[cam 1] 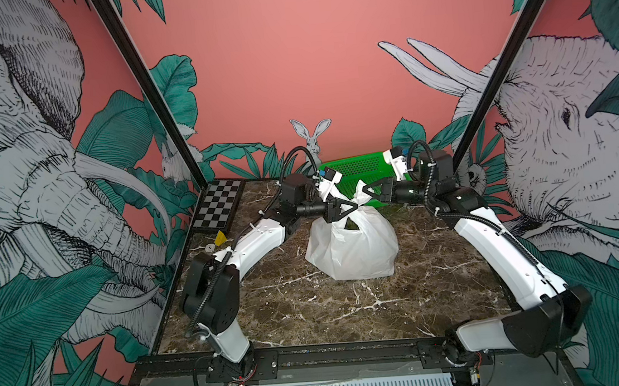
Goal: Place the pineapple into a plastic bag & tie a knot
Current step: Cross the plastic bag at the center of the board.
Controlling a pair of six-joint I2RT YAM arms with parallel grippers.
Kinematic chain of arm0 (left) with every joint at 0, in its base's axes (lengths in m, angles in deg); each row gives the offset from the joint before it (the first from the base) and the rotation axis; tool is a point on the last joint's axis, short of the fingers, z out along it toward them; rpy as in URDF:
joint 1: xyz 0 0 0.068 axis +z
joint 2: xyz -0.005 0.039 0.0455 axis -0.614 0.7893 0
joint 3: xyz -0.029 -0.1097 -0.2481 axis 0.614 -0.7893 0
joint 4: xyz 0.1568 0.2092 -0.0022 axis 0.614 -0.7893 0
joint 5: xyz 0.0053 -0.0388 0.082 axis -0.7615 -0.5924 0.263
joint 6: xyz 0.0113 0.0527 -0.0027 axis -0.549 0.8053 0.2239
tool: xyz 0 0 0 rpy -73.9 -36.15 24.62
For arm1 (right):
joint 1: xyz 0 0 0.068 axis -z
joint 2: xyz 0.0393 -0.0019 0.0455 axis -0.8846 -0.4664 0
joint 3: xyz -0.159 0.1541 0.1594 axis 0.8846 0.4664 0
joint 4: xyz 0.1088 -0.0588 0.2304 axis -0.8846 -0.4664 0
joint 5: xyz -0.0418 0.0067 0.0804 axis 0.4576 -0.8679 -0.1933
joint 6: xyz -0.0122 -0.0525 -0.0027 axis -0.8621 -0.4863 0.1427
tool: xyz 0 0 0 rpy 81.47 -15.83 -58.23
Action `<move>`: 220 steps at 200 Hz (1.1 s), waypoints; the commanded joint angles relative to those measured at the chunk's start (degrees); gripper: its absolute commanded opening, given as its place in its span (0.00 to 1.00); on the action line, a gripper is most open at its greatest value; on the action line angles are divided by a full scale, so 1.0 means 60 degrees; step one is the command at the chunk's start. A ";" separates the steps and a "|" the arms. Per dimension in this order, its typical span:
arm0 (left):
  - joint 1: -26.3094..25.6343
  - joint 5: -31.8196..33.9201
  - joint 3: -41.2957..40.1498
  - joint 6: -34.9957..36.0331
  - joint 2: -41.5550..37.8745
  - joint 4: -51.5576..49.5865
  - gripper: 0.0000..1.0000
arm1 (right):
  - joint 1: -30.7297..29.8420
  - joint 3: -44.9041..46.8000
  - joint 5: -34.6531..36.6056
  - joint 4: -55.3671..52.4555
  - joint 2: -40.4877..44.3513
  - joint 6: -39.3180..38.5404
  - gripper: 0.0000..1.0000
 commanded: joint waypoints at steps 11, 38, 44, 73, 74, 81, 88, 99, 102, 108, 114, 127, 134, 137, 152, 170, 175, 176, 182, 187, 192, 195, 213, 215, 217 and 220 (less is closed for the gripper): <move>0.0024 -0.0490 0.0433 -0.0102 -0.0081 0.0308 0.00 | 0.0027 -0.0338 -0.0136 0.0095 -0.0019 -0.0214 0.00; 0.0022 0.0058 0.0477 -0.0273 -0.0279 0.0028 0.00 | 0.0018 -0.0291 -0.0297 0.0152 0.0039 -0.0232 0.00; 0.0026 0.0420 0.0489 -0.0275 -0.0393 -0.0177 0.00 | 0.0013 -0.0237 -0.0386 0.0166 0.0081 -0.0244 0.00; 0.0015 0.2142 0.0270 -0.0620 -0.1058 -0.0456 0.00 | -0.0132 0.0432 -0.0707 0.0251 0.0572 -0.0335 0.00; 0.0014 0.2188 0.0264 -0.0639 -0.1071 -0.0454 0.00 | -0.0147 0.0468 -0.0716 0.0232 0.0593 -0.0342 0.00; 0.0014 0.2475 0.0232 -0.0750 -0.1172 -0.0463 0.00 | -0.0284 0.0654 -0.0728 0.0122 0.0722 -0.0451 0.00; 0.0014 0.2685 0.0219 -0.0866 -0.1250 -0.0467 0.00 | -0.0465 0.0843 -0.0718 -0.0026 0.0798 -0.0609 0.00; -0.0022 0.3009 0.0228 -0.0949 -0.1337 -0.0531 0.00 | -0.0807 0.1093 -0.0597 -0.0359 0.0839 -0.0906 0.00; -0.0037 0.3106 0.0216 -0.0937 -0.1367 -0.0570 0.00 | -0.0922 0.1142 -0.0522 -0.0458 0.0847 -0.0990 0.00; -0.0070 0.3230 0.0207 -0.0887 -0.1424 -0.0635 0.00 | -0.1137 0.1308 -0.0378 -0.0645 0.0848 -0.1162 0.00; -0.0100 0.3303 0.0199 -0.0837 -0.1456 -0.0695 0.00 | -0.1347 0.1599 -0.0264 -0.0686 0.0822 -0.1247 0.00; -0.0124 0.3333 0.0159 -0.0788 -0.1507 -0.0802 0.00 | -0.1627 0.2105 -0.0046 -0.0431 0.0839 -0.1136 0.00; -0.0160 0.3334 0.0120 -0.0780 -0.1538 -0.0815 0.00 | -0.1680 0.2391 0.0087 -0.0129 0.0840 -0.0968 0.00; -0.0175 0.3344 0.0105 -0.0768 -0.1562 -0.0818 0.00 | -0.1700 0.2511 0.0101 0.0000 0.0827 -0.0884 0.00; -0.0252 0.3503 -0.0039 -0.0637 -0.1673 -0.0834 0.00 | -0.1752 0.2832 0.0216 0.0518 0.0737 -0.0635 0.00; -0.0305 0.3599 -0.0172 -0.0516 -0.1771 -0.0832 0.00 | -0.1763 0.2807 0.0286 0.0419 0.0512 -0.0782 0.00; -0.0305 0.3645 -0.0212 -0.0476 -0.1800 -0.0806 0.00 | -0.1764 0.2734 0.0320 0.0263 0.0456 -0.0896 0.00; -0.0307 0.3650 -0.0219 -0.0457 -0.1801 -0.0805 0.00 | -0.1762 0.2725 0.0332 0.0230 0.0454 -0.0930 0.00; -0.0330 0.3694 -0.0266 -0.0388 -0.1838 -0.0768 0.00 | -0.1759 0.2642 0.0382 0.0000 0.0431 -0.1075 0.10; -0.0331 0.3719 -0.0322 -0.0345 -0.1857 -0.0745 0.00 | -0.1763 0.2619 0.0409 -0.0116 0.0453 -0.1117 0.22; -0.0352 0.3749 -0.0346 -0.0278 -0.1868 -0.0729 0.00 | -0.1738 0.2611 0.0462 -0.0187 0.0525 -0.1136 0.33; -0.0367 0.3750 -0.0356 -0.0238 -0.1875 -0.0741 0.00 | -0.1731 0.2606 0.0511 -0.0218 0.0588 -0.1147 0.38; -0.0389 0.3699 -0.0461 0.0008 -0.1917 -0.0681 0.00 | -0.1565 0.2606 0.0717 -0.0413 0.1042 -0.1132 0.54; -0.0395 0.3699 -0.0482 0.0044 -0.1919 -0.0685 0.00 | -0.1531 0.2612 0.0705 -0.0420 0.1120 -0.1120 0.54; -0.0407 0.3688 -0.0488 0.0078 -0.1923 -0.0697 0.00 | -0.1493 0.2595 0.0687 -0.0436 0.1161 -0.1095 0.55; -0.0411 0.3672 -0.0500 0.0123 -0.1940 -0.0692 0.00 | -0.1426 0.2591 0.0651 -0.0443 0.1259 -0.1058 0.56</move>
